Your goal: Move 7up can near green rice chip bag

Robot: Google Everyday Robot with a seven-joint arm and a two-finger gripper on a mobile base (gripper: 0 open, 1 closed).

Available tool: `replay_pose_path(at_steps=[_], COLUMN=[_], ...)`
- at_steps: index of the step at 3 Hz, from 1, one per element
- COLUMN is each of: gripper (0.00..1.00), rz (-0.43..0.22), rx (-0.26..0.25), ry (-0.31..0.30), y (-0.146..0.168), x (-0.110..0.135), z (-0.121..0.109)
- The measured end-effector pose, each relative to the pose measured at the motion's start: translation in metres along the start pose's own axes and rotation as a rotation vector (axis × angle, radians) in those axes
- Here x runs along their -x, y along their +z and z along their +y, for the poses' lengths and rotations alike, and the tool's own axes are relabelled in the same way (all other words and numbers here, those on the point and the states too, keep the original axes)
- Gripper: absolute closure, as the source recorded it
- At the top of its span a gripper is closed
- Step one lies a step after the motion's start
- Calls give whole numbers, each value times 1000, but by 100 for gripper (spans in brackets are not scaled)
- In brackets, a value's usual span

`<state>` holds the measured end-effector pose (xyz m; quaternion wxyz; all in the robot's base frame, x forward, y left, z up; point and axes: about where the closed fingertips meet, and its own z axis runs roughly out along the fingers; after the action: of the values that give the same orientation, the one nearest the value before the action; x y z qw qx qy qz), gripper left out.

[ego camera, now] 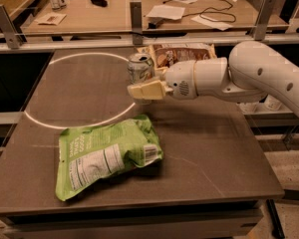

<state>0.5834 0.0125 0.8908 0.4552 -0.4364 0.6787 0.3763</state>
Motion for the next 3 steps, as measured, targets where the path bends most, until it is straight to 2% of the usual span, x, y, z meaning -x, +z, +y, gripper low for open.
replay_pose_path(at_steps=[1,2,3], gripper=[100,100,100], rz=[-22,-24,-28], rx=[-23,-24,8], ry=[-8,-53,-94], y=[-4,-2,3], x=[-11,-20,-27], z=[10,22,35])
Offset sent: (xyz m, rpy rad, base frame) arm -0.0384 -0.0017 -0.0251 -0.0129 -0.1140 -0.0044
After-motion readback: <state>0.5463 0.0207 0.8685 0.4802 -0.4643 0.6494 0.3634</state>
